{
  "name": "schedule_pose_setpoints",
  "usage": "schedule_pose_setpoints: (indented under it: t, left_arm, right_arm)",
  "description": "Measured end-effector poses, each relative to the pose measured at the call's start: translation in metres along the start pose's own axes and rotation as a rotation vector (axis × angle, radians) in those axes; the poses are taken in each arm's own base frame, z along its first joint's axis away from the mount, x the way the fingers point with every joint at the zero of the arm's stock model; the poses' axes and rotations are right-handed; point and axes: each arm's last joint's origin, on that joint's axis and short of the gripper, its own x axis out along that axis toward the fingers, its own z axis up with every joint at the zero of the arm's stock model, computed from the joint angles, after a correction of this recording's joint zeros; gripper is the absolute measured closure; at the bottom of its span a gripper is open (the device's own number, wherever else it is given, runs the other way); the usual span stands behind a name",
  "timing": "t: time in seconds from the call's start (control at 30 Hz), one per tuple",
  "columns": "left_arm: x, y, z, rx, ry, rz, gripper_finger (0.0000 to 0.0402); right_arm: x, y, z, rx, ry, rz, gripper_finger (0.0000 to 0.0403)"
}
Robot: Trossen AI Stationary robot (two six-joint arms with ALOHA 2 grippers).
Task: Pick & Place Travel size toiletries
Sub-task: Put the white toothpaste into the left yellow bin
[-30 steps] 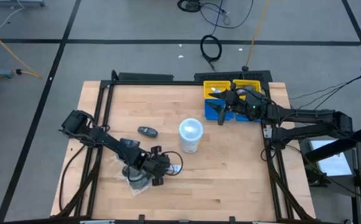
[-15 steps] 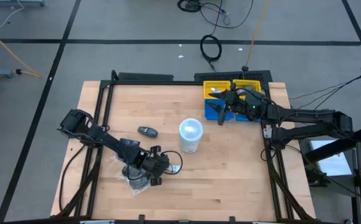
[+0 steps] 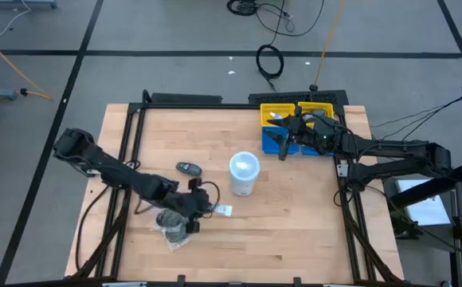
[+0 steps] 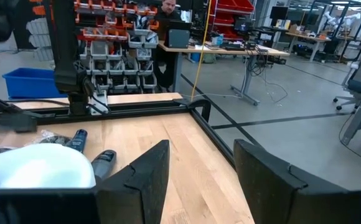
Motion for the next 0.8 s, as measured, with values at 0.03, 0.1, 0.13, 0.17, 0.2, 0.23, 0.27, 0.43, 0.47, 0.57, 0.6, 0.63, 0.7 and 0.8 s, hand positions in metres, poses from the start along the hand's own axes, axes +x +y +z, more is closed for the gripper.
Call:
schedule_pose_setpoints:
  t: [0.03,0.1,0.13,0.17,0.2,0.23,0.27,0.43,0.47,0.57,0.6,0.63,0.7,0.8]
  left_arm:
    - [-0.006,0.001,0.004,0.001,-0.038,0.006,0.0333]
    - [-0.019,0.003,0.012,0.022,-0.100,0.028,0.0326]
    - [-0.025,0.004,0.016,0.030,-0.141,0.033,0.0325]
    - [-0.032,0.004,0.021,0.042,-0.185,0.036,0.0327]
    - [-0.038,0.005,0.024,0.056,-0.220,0.045,0.0330]
    - [-0.044,0.006,0.028,0.072,-0.257,0.057,0.0335]
    - [-0.050,0.007,0.032,0.084,-0.303,0.069,0.0341]
    - [-0.075,0.014,0.051,0.124,-0.497,0.160,0.0354]
    - [-0.079,0.017,0.054,0.129,-0.525,0.180,0.0351]
    - [-0.084,0.025,0.063,0.141,-0.601,0.229,0.0335]
    - [-0.084,0.028,0.065,0.150,-0.614,0.246,0.0331]
    - [-0.084,0.031,0.068,0.154,-0.629,0.260,0.0329]
    - [-0.084,0.038,0.072,0.140,-0.662,0.288,0.0330]
    - [-0.081,0.050,0.077,0.121,-0.681,0.315,0.0340]
  right_arm:
    - [0.000,0.000,0.000,0.001,0.000,0.002,0.0232]
    - [0.000,0.000,0.000,0.010,-0.001,0.003,0.0232]
    - [0.000,0.000,0.000,0.019,-0.003,0.003,0.0232]
    - [0.000,0.000,0.000,0.028,-0.004,0.003,0.0232]
    - [0.000,0.000,0.000,0.030,-0.003,0.004,0.0232]
    - [0.000,0.000,0.000,0.031,-0.005,0.009,0.0232]
    - [0.000,0.001,0.001,0.031,-0.010,0.030,0.0232]
    - [-0.001,0.005,0.006,0.065,-0.066,0.179,0.0232]
    - [-0.001,0.006,0.007,0.076,-0.080,0.206,0.0232]
    - [-0.002,0.012,0.012,0.087,-0.124,0.256,0.0232]
    - [-0.003,0.015,0.014,0.086,-0.143,0.272,0.0232]
    - [-0.004,0.018,0.016,0.086,-0.162,0.287,0.0232]
    - [-0.006,0.024,0.020,0.086,-0.202,0.315,0.0232]
    - [-0.009,0.032,0.025,0.079,-0.257,0.351,0.0232]
